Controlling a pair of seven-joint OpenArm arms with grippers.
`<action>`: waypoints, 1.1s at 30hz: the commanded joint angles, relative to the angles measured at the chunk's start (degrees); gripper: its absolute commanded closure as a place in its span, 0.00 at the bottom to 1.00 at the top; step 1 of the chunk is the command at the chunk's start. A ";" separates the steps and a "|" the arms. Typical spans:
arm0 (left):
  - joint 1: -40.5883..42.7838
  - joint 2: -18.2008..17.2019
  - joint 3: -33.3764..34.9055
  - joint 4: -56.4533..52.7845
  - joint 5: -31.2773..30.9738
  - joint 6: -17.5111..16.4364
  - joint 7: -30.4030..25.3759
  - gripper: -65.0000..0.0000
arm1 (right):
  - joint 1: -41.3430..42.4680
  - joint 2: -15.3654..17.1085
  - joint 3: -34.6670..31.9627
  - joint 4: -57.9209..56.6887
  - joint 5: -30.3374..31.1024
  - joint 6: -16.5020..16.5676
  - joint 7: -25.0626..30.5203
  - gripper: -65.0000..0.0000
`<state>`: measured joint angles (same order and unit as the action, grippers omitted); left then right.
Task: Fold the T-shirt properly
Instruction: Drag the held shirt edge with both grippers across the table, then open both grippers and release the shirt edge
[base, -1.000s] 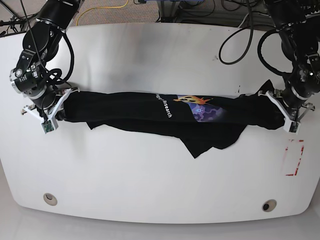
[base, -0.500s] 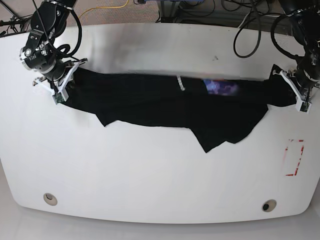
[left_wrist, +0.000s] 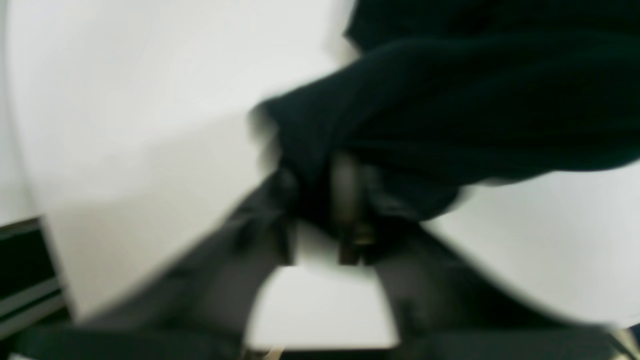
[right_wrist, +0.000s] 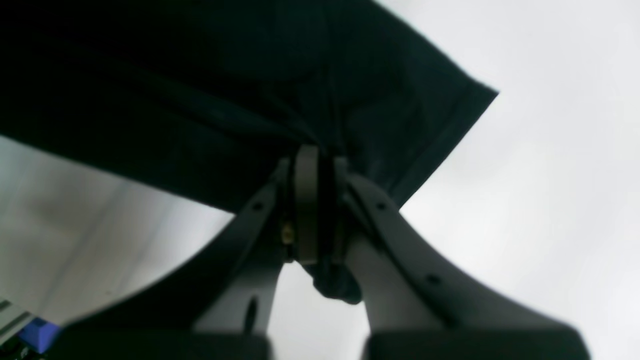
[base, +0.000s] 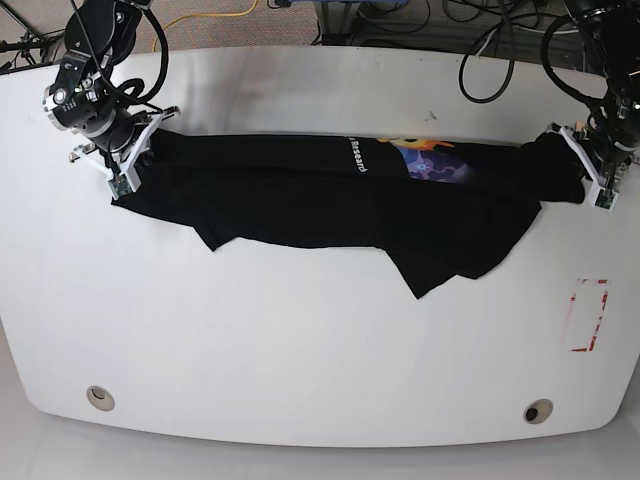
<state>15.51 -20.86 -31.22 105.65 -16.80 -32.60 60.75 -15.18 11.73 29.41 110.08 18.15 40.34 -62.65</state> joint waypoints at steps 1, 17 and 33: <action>0.80 -1.39 -0.78 0.52 1.13 0.52 -0.44 0.65 | -0.24 0.61 0.63 0.96 -0.73 -0.34 0.61 1.00; 3.58 -1.75 -1.33 0.36 -0.32 0.43 4.08 0.49 | -2.16 -2.70 0.55 0.85 -1.55 -0.34 -0.13 0.61; 2.71 -2.50 -3.87 0.55 -0.37 -7.40 8.05 0.44 | -4.98 -6.78 0.88 3.22 -4.02 -0.34 -0.77 0.42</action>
<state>18.68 -22.28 -34.50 105.30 -16.88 -39.27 69.04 -20.05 4.62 30.00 111.48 13.72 40.05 -63.92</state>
